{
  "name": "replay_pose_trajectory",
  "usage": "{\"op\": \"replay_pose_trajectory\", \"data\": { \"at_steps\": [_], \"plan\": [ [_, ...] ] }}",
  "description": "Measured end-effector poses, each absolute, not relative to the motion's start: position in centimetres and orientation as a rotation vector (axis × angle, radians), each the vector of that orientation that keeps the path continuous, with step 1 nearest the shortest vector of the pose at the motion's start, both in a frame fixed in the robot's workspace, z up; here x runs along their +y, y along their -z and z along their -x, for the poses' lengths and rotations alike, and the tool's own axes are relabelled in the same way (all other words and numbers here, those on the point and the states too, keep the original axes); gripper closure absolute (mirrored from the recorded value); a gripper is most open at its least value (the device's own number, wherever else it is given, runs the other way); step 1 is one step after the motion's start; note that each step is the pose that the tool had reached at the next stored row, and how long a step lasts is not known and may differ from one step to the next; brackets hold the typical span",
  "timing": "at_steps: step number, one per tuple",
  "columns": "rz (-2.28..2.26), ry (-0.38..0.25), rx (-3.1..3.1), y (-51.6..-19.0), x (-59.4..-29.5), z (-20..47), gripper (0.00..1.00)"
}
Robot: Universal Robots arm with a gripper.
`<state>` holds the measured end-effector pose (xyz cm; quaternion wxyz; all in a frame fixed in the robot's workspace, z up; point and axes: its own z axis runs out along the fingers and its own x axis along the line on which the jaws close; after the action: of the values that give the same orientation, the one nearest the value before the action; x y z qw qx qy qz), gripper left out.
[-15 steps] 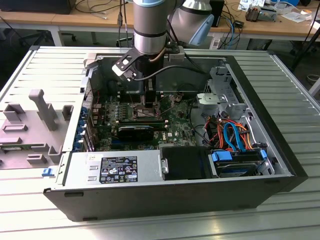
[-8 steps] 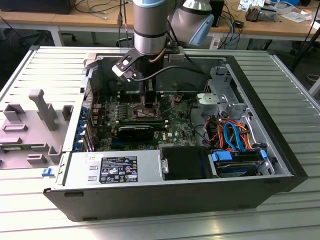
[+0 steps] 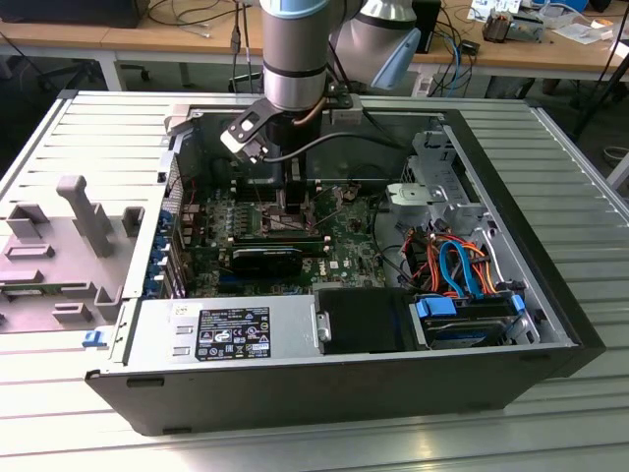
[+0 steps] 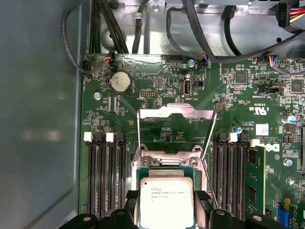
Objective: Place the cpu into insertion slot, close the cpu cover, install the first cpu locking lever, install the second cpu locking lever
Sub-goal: 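Place the cpu into insertion slot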
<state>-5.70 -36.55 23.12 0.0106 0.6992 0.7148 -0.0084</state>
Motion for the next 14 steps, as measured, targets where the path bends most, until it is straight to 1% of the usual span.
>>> {"op": "replay_pose_trajectory", "data": {
  "at_steps": [14],
  "plan": [
    [-2.182,0.026,2.231,-22.7,-36.55,5.7,0.46]
  ]
}}
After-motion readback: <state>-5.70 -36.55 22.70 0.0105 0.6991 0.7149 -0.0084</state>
